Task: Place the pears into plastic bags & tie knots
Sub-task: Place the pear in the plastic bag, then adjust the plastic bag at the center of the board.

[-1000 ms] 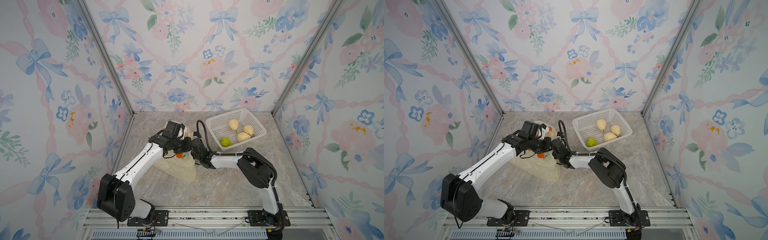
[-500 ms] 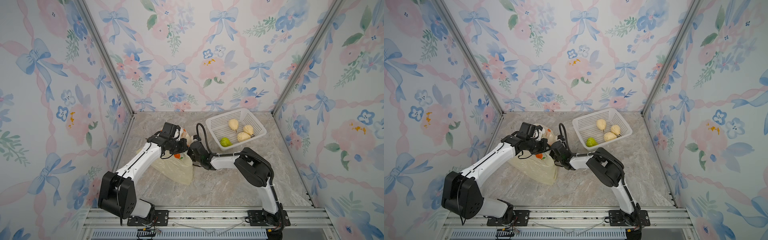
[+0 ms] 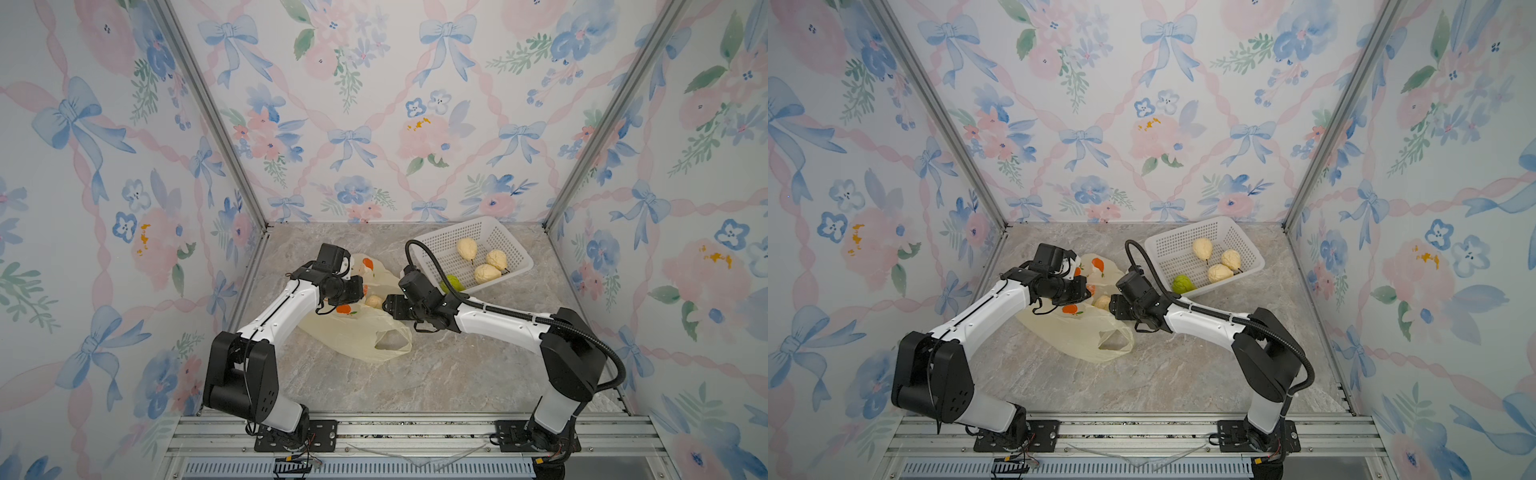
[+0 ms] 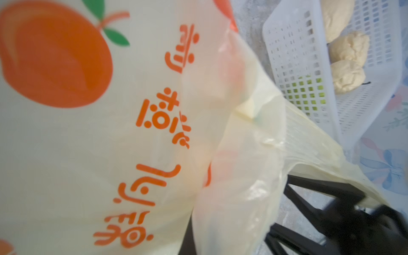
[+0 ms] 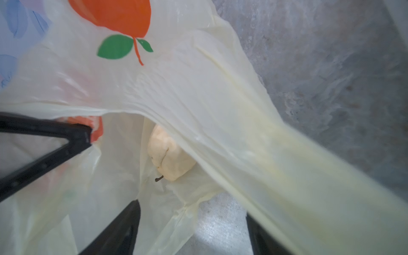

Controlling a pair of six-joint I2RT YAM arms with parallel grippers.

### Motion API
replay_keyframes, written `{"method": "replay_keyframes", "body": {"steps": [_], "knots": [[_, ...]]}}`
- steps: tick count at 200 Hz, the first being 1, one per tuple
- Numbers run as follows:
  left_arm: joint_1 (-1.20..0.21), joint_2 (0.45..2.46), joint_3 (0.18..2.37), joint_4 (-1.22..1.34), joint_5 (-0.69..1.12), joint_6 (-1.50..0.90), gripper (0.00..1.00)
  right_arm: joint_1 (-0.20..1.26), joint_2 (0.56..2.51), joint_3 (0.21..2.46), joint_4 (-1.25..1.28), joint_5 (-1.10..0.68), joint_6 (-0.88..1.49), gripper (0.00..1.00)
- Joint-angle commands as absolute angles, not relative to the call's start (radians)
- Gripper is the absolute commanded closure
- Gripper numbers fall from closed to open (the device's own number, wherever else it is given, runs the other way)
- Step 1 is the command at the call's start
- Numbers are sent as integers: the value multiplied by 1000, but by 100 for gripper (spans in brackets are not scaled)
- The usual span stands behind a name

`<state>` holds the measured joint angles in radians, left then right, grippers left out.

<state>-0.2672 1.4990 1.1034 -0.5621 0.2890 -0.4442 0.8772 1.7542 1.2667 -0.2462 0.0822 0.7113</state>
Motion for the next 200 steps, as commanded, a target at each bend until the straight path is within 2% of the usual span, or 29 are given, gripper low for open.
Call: {"method": "replay_keyframes", "body": {"steps": [1, 67, 94, 120, 154, 168, 200], "knots": [[-273, 1494, 1101, -581, 242, -410, 100, 856, 1765, 1277, -444, 132, 631, 26], [-272, 1520, 1104, -581, 279, -349, 100, 787, 1481, 1159, -431, 64, 469, 26], [-272, 1517, 1111, -581, 294, -305, 100, 728, 1375, 1110, -424, 17, 348, 21], [-272, 1521, 1122, -581, 326, -265, 100, 663, 1399, 1101, -398, -101, 170, 15], [-272, 1543, 1124, -594, 404, -210, 100, 653, 1551, 1178, -375, -212, 34, 8], [-273, 1541, 1127, -606, 419, -186, 100, 644, 1630, 1234, -403, -260, 42, 14], [-270, 1520, 1146, -615, 392, -163, 100, 645, 1682, 1249, -409, -319, 84, 41]]}}
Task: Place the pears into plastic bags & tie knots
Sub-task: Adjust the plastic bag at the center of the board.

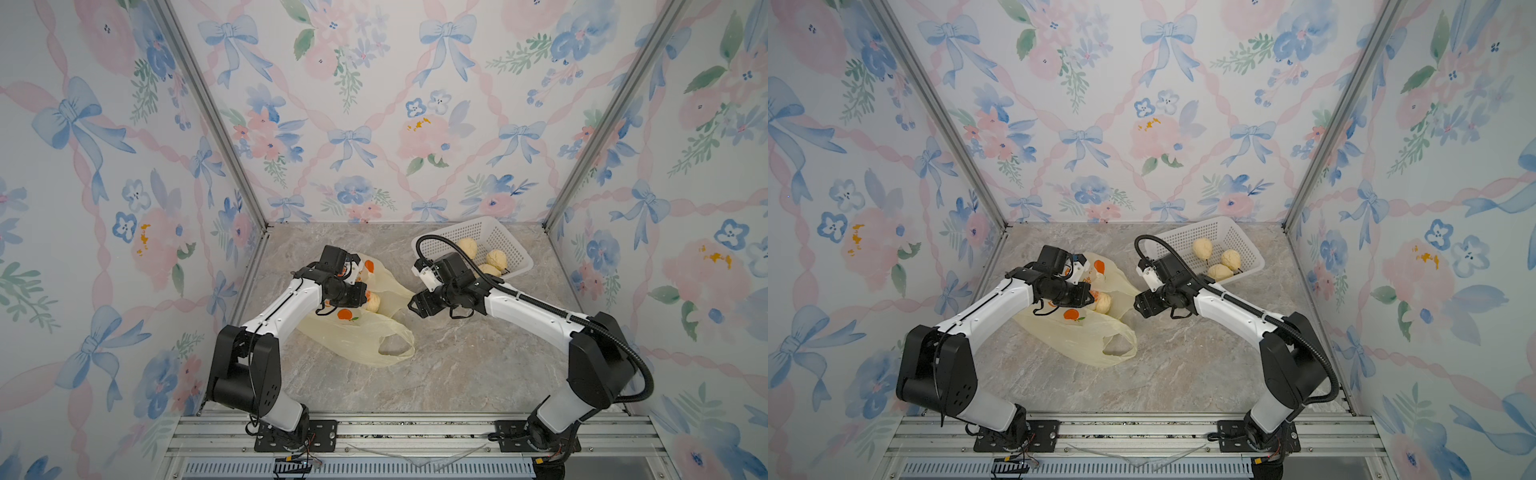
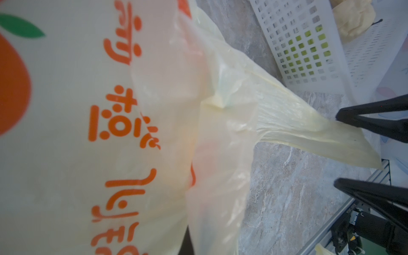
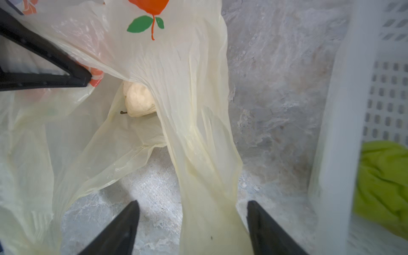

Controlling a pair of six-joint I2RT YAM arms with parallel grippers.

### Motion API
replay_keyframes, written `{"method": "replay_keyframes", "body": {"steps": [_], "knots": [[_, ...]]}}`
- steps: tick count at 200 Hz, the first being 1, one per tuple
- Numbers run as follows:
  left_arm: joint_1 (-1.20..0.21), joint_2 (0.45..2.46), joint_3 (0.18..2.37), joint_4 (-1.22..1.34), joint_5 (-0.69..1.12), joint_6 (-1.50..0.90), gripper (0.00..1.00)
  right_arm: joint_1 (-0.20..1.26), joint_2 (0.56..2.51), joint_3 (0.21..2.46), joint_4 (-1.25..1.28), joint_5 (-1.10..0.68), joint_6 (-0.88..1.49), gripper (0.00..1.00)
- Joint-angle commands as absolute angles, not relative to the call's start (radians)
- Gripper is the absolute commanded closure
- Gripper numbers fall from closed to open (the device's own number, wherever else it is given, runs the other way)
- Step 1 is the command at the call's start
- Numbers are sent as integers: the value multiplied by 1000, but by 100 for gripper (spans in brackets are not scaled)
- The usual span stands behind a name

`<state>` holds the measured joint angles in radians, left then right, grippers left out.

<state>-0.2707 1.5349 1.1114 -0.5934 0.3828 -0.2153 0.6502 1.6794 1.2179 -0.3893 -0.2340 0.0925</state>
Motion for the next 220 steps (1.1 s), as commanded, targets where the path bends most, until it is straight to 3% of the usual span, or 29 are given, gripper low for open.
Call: {"method": "replay_keyframes", "body": {"steps": [1, 24, 42, 103, 170, 220], "knots": [[-270, 1519, 1147, -615, 392, -163, 100, 645, 1682, 1248, -409, -318, 86, 42], [-264, 1512, 1179, -616, 378, -154, 100, 645, 1638, 1226, -428, -319, 122, 80], [-257, 1518, 1207, -617, 371, -146, 100, 658, 1582, 1212, -439, -308, 160, 100], [-247, 1557, 1299, -627, 372, -149, 97, 753, 1448, 1343, -413, -408, 371, 100], [-235, 1565, 1457, -793, 464, -79, 100, 779, 1500, 1747, -309, -447, 471, 100], [-232, 1554, 1504, -911, 559, -29, 98, 709, 1464, 1679, -254, -383, 588, 100]]}}
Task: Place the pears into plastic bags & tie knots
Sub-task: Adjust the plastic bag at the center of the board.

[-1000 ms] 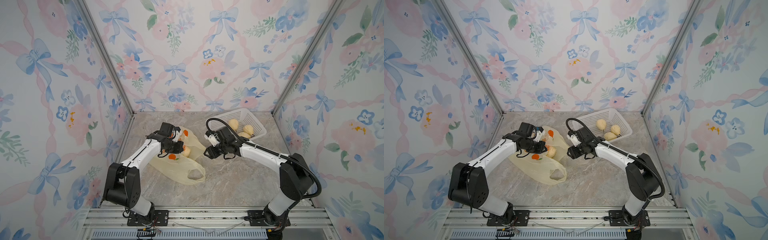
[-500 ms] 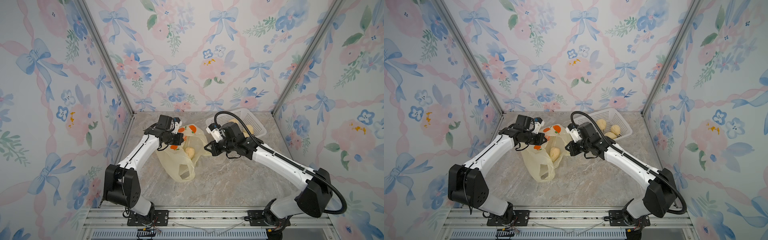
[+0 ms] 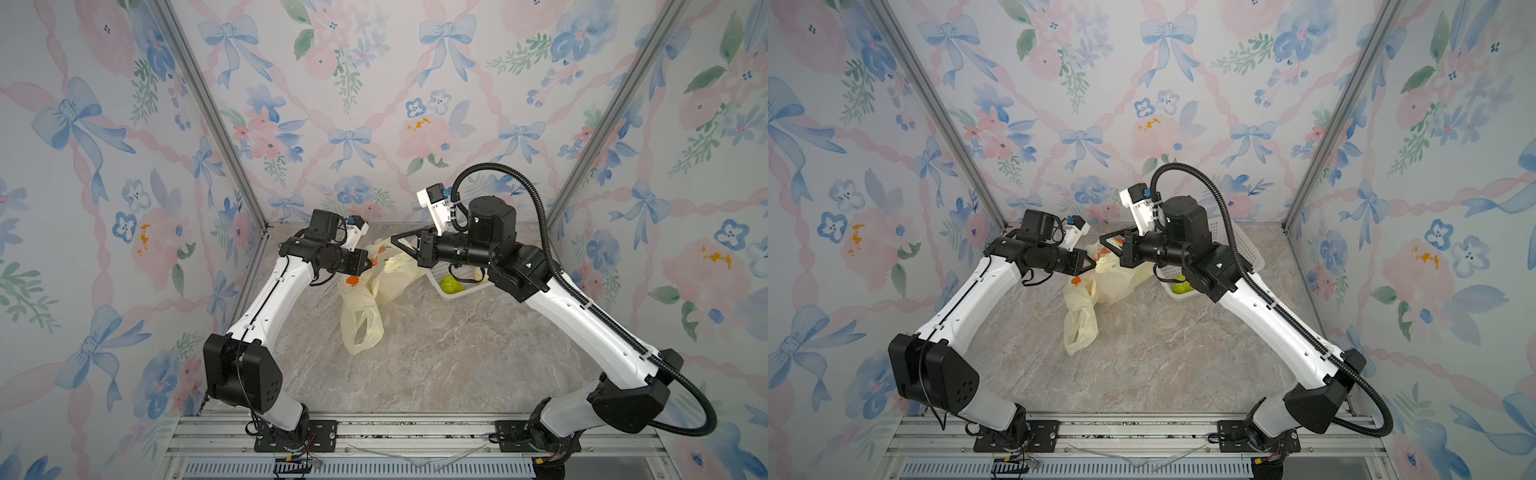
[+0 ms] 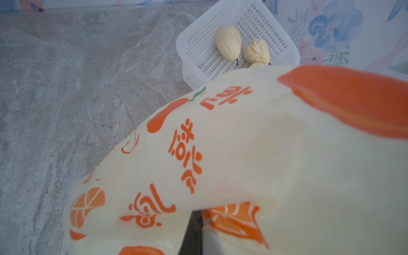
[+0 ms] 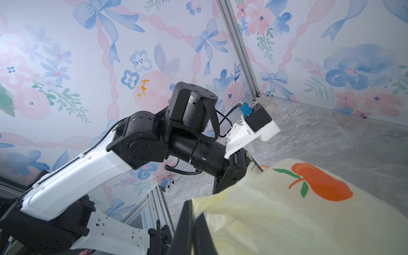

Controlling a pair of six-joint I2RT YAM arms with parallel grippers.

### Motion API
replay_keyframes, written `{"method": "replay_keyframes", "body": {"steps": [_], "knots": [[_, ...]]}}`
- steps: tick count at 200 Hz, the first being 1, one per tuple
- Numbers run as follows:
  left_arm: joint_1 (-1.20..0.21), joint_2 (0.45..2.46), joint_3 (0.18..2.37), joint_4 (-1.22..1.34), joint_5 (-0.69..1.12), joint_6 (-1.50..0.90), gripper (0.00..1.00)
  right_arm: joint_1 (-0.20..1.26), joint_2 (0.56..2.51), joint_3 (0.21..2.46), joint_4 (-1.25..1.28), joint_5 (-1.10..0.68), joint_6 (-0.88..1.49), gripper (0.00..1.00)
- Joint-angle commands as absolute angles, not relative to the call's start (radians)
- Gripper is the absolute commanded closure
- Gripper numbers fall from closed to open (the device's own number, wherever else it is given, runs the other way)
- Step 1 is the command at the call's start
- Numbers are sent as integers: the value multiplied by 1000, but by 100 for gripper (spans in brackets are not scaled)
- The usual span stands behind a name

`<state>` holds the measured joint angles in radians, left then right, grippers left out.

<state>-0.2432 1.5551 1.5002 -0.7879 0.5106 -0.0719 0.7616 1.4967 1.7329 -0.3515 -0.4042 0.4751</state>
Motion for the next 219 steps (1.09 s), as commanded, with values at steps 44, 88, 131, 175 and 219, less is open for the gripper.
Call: {"method": "replay_keyframes", "body": {"steps": [44, 88, 131, 175, 219], "knots": [[-233, 1533, 1469, -907, 495, -116, 75, 656, 1502, 1614, -298, -310, 633, 100], [-233, 1406, 1541, -895, 437, -202, 29, 646, 1506, 1536, -242, -338, 709, 100], [-381, 1314, 1507, -968, 265, -396, 25, 662, 1486, 1532, -235, -238, 765, 100], [-530, 1172, 1486, -1102, 91, -640, 23, 700, 1485, 1502, -165, -154, 825, 100], [-586, 1026, 1407, -1249, 72, -822, 18, 719, 1517, 1508, -104, -143, 856, 100]]}}
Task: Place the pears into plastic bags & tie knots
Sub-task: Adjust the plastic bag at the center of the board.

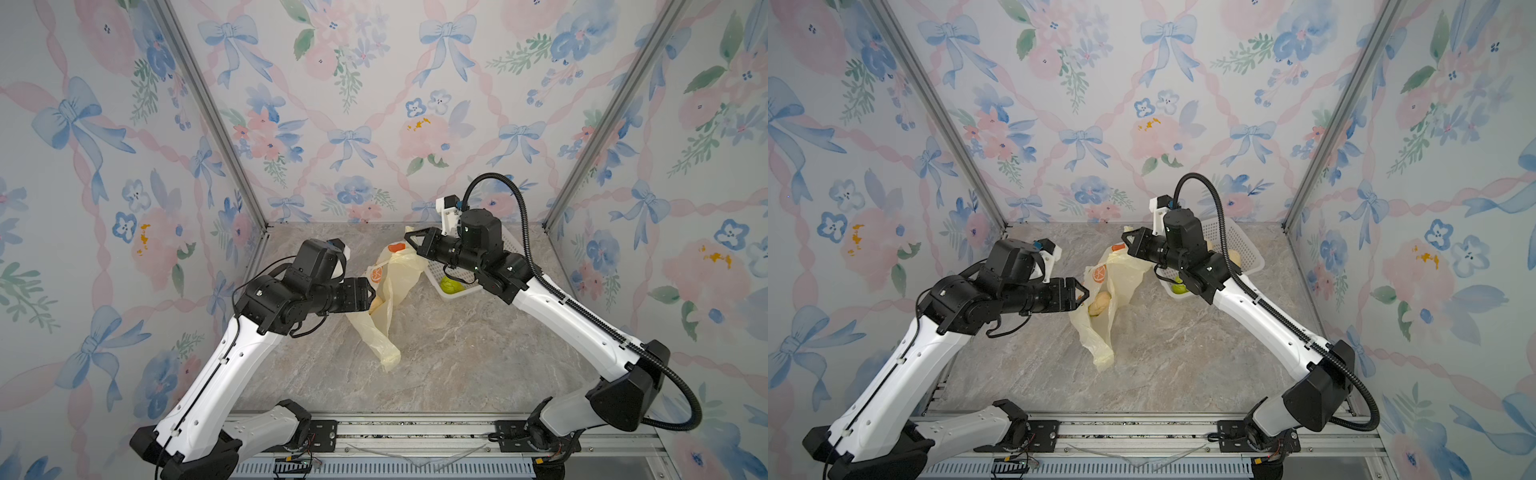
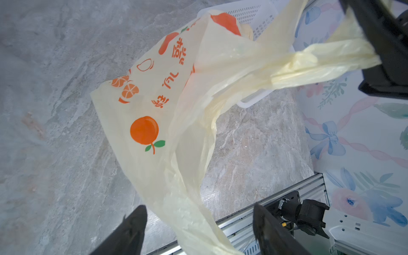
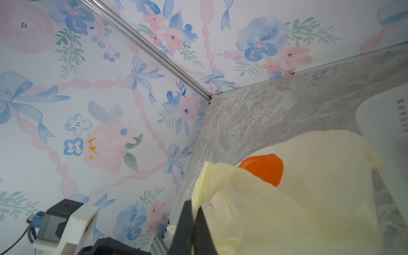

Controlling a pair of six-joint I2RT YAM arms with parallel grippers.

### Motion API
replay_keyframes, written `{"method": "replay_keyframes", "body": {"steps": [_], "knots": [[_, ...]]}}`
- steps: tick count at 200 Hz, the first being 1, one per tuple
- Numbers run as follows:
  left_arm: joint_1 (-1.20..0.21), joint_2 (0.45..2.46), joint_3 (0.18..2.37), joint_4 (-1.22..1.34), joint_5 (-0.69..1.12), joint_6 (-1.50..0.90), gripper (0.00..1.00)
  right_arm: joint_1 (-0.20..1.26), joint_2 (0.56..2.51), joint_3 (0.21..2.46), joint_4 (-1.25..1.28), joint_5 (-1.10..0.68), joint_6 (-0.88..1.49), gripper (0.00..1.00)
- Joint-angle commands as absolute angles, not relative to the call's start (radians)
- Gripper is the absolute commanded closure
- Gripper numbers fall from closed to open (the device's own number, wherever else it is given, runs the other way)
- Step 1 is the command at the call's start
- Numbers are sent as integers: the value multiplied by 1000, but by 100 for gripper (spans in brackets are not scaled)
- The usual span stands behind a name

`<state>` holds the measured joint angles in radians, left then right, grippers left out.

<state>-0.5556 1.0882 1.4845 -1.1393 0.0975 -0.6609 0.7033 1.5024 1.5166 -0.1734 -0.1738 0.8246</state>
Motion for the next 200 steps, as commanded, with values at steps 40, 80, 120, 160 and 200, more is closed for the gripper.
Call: {"method": "replay_keyframes", "body": {"steps": [40, 80, 120, 160, 200], "knots": [[-802, 972, 1224, -998, 122, -1021, 13, 730, 1540, 1536, -87, -143, 862, 100], [-897, 1042, 1156, -816, 95, -1071, 12, 731, 1537, 1543, -98, -139, 852, 100], [-936, 1067, 1097, -642, 119, -1104, 50, 726, 1510, 1512, -99, -111, 843, 100], [-891, 1000, 1178, -672, 17, -1029, 100, 688, 1472, 1524, -209, -126, 792, 100], [-523, 957, 1460, -806, 34, -782, 100, 663, 1403, 1649, -499, -175, 632, 100]]}}
